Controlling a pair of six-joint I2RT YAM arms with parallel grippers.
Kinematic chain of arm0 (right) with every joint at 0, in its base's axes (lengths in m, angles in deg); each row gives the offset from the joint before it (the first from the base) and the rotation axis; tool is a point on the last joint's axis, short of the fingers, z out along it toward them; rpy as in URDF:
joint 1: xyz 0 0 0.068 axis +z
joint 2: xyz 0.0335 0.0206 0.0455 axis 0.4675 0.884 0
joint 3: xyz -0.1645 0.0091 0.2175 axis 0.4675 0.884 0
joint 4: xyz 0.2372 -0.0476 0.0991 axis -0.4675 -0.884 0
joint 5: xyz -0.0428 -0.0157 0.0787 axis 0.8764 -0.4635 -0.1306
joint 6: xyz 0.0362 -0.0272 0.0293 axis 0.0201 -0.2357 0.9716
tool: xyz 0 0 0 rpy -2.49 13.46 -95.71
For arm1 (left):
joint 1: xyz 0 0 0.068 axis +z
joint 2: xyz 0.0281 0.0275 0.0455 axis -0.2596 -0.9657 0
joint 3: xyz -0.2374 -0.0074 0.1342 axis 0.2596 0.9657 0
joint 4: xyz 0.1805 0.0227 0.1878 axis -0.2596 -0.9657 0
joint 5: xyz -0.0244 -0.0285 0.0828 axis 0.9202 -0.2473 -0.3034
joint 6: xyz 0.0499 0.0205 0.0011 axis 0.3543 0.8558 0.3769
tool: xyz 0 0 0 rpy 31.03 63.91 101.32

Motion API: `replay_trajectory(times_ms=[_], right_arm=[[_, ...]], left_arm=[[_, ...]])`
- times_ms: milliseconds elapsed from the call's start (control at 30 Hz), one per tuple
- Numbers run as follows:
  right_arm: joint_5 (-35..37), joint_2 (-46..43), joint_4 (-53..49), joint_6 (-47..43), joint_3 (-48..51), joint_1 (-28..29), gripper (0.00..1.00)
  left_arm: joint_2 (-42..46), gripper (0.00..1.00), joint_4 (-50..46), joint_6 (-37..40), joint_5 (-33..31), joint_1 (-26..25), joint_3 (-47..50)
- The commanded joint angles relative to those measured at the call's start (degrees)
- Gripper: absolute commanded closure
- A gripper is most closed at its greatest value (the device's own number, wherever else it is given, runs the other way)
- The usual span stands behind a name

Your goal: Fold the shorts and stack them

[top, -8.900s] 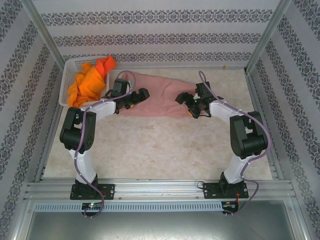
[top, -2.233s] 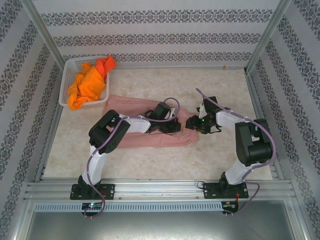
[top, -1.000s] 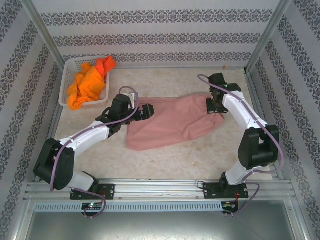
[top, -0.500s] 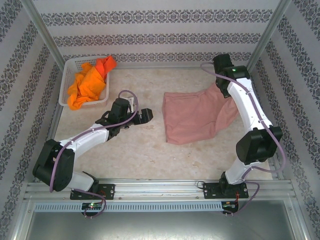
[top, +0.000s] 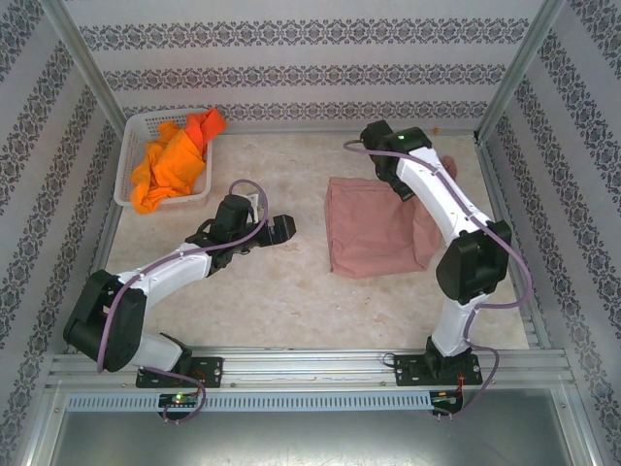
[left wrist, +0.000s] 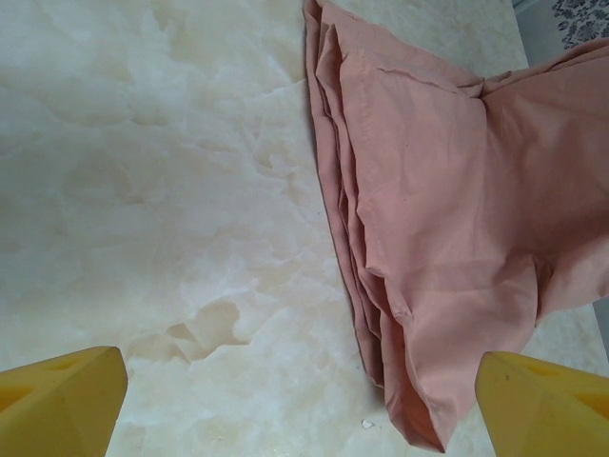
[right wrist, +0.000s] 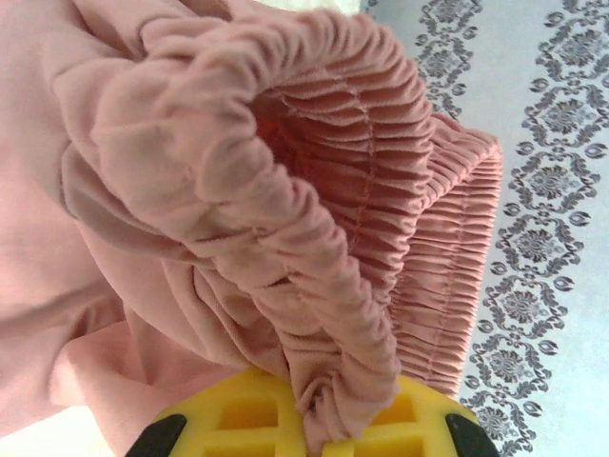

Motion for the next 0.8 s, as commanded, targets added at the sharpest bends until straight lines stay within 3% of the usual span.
replay_trajectory(times_ms=[0, 300, 433, 533, 600, 633, 767], right_arm=[[-1.04, 2.36, -5.67, 6.14, -3.07, 2.70, 1.00], [-8.28, 11.05, -9.51, 12.97, -10.61, 10.12, 1.00], [-17.14, 16.96, -7.57, 14.43, -15.30, 14.89, 0.89], [-35.10, 20.45, -4.12, 13.38, -19.42, 16.99, 0.68], [-47.32, 19.32, -0.62, 13.53, -20.35, 17.58, 0.38], [-52.14, 17.67, 1.50, 13.75, -19.33, 17.40, 0.30], [-75.26, 3.61, 20.60, 18.53, -3.81, 13.18, 0.13]], left_arm=[[0.32, 0.06, 2.47, -0.70, 0.25, 0.52, 0.63], [-0.92, 0.05, 5.08, -2.05, 0.95, 0.50, 1.77], [-1.76, 0.06, 7.29, -3.49, 1.22, 0.55, 2.62], [-1.40, 0.06, 9.04, -4.53, 0.89, 0.50, 3.31], [-0.47, 0.06, 9.84, -4.89, 0.05, 0.58, 3.88], [0.20, 0.06, 10.07, -4.98, -0.37, 0.63, 4.07], [3.05, 0.04, 11.00, -5.44, -2.11, 0.66, 4.84]])
